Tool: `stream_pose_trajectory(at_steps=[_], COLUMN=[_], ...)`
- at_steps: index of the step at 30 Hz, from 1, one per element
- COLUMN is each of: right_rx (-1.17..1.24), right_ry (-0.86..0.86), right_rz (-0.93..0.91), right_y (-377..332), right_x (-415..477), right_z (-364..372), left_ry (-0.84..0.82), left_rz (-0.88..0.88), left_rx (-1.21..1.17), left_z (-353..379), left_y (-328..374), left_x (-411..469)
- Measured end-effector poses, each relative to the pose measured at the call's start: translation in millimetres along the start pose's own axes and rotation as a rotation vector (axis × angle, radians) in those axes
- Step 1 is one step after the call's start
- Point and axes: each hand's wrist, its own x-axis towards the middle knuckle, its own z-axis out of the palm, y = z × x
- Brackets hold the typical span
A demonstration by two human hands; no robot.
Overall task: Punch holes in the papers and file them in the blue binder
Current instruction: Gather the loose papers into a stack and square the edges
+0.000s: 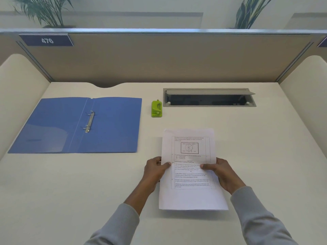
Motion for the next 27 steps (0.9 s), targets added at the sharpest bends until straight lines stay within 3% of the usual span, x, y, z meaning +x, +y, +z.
stream_pose_trajectory(at_steps=[11,27], right_rx=[-0.05,-0.086], right_ry=[0.056,0.074], right_rz=[0.051,0.055], right_y=[9.2,9.3], right_x=[16.0,16.5], right_z=[-10.4,-8.0], left_ry=[0.19,0.185], left_rz=[0.036,0.07], left_rx=[0.16,0.34], left_z=[10.4,8.1], left_y=[-4.6,4.9], left_x=[13.9,36.3])
